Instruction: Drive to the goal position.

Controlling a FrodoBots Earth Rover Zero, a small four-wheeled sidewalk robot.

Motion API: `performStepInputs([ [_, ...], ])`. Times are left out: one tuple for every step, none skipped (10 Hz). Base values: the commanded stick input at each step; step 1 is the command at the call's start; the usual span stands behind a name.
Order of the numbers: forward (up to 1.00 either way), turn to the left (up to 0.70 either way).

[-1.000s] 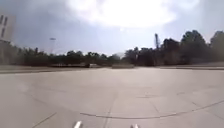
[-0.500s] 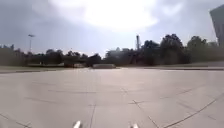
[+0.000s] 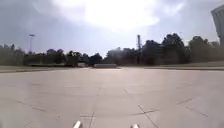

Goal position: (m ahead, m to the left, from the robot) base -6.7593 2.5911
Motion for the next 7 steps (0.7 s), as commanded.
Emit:
performStepInputs([
  [0.70, -0.01],
  [0.70, -0.01],
  [0.70, -0.01],
  [0.70, -0.01],
  [0.70, -0.01],
  [0.70, -0.01],
  [0.70, -0.01],
])
